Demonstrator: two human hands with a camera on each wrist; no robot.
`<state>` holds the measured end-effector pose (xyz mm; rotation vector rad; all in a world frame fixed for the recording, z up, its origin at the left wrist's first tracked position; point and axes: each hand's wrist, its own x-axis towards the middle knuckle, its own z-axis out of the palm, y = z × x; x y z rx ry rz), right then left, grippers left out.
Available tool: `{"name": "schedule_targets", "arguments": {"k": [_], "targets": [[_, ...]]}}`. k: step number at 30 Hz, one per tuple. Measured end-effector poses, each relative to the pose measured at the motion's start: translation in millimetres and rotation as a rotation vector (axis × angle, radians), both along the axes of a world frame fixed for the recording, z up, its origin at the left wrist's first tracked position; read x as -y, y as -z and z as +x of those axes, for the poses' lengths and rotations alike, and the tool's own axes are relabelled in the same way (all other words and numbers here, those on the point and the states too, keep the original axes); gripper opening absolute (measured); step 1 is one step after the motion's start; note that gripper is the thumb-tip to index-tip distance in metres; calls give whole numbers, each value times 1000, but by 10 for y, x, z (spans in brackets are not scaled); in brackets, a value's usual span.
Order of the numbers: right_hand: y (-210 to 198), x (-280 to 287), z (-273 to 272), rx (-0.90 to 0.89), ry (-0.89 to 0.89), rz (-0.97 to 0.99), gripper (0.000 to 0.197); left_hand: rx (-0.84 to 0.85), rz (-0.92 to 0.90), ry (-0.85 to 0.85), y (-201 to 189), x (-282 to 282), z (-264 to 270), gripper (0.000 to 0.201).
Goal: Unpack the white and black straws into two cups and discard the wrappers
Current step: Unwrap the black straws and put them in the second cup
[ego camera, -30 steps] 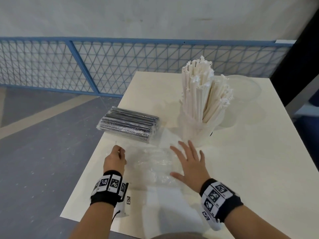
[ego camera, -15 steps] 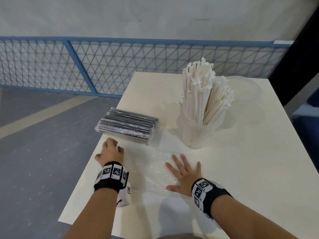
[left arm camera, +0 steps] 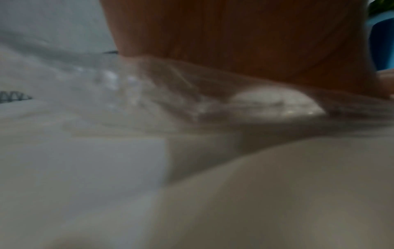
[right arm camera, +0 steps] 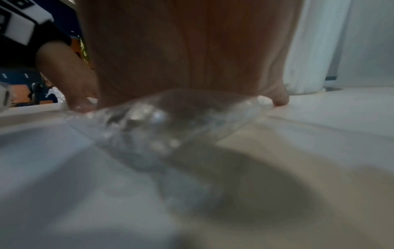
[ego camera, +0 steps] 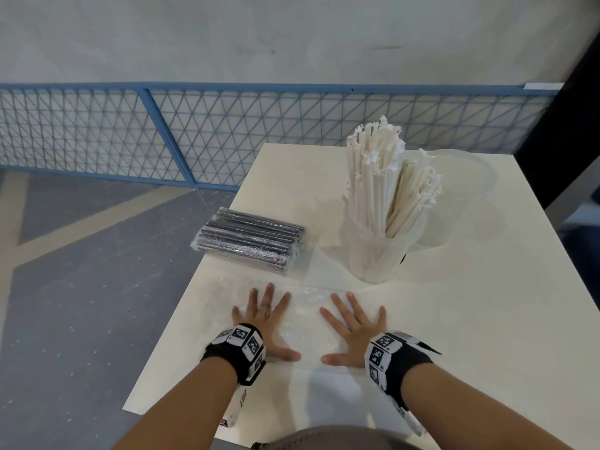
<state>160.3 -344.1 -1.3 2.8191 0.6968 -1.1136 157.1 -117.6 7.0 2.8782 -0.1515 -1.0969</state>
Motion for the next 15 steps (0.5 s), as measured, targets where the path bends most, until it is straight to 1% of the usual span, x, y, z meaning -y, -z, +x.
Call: {"name": "schedule_targets", "arguments": {"k": [3, 6, 8, 10, 13, 14, 15], "targets": [[-5, 156, 35, -3, 11, 14, 105, -6, 14, 6, -1, -123, -5, 133], [8, 369, 59, -21, 37, 17, 125, 11, 17, 2, -9, -189, -17, 132], [9, 449, 58, -9, 47, 0, 132, 15, 14, 0, -23, -202, -30, 132], [12, 480, 42, 10, 64, -29, 135, 11, 25, 11, -47, -193, -38, 134], [-6, 495, -14, 70, 52, -9, 130, 0, 74, 29, -122, -131, -26, 141], [19, 498, -25, 149, 44, 13, 128, 22, 96, 43, -174, -91, -5, 141], [46, 514, -21, 226, 36, -5, 124, 55, 104, 53, -241, -40, 21, 141]]}}
